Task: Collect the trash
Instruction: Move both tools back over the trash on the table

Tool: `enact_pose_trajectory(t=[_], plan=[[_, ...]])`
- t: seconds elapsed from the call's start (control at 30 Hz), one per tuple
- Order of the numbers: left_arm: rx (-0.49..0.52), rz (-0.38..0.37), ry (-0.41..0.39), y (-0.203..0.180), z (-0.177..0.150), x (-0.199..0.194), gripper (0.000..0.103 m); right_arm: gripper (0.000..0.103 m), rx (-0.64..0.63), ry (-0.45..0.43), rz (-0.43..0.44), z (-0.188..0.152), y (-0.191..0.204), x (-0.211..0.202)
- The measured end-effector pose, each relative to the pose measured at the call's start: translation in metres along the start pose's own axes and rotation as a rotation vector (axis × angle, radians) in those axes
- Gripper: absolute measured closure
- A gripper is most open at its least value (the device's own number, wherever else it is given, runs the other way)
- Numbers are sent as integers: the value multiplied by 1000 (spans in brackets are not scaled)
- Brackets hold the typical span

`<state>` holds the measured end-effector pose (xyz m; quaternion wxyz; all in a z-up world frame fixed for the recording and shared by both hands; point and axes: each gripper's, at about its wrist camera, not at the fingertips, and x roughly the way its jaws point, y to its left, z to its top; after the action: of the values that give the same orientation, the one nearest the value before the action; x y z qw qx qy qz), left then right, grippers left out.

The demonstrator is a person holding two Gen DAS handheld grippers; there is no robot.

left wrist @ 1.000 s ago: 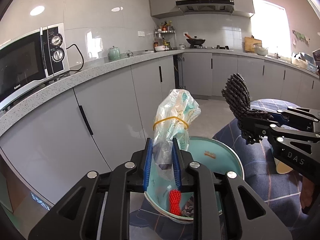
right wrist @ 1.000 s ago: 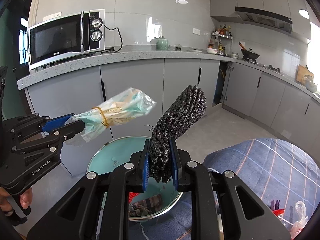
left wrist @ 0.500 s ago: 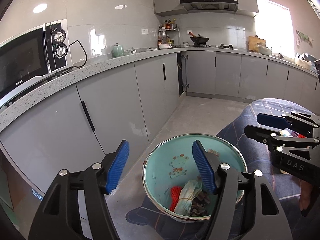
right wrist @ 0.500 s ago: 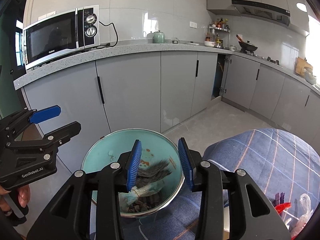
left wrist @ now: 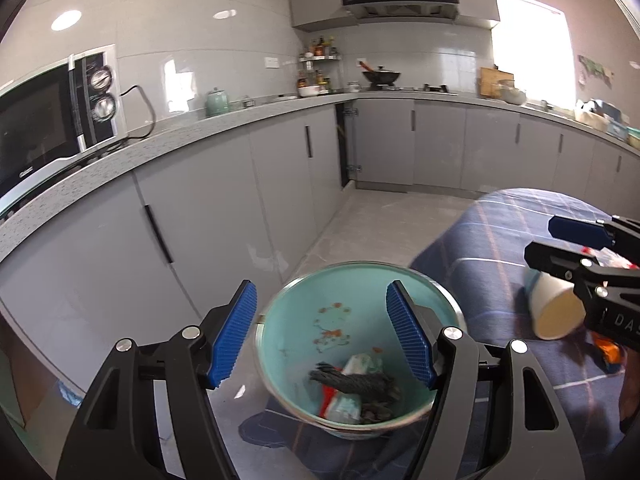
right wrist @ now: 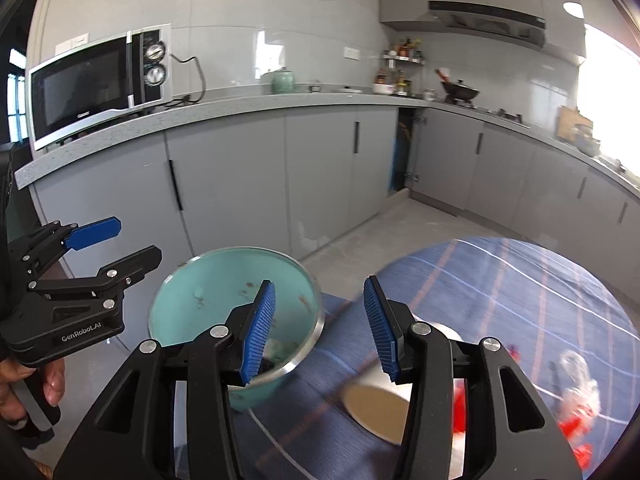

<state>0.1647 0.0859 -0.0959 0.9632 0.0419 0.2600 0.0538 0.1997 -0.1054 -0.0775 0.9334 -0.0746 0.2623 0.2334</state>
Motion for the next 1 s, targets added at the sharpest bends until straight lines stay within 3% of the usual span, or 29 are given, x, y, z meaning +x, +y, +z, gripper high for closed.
enact_pose_trajectory(t=[0.17, 0.53, 0.77, 1.0], plan=[[79, -82, -10, -46, -3, -13, 35, 51, 21, -19, -68, -15, -28, -41], [203, -200, -26, -125, -11, -29, 35, 46, 172, 2, -339, -81, -118, -125], [245, -219, -4, -154, -18, -12, 35, 44, 213, 18, -359, -109, -133, -132], [279, -213, 7, -167, -23, 12, 35, 44, 229, 23, -338, -115, -134, -124]])
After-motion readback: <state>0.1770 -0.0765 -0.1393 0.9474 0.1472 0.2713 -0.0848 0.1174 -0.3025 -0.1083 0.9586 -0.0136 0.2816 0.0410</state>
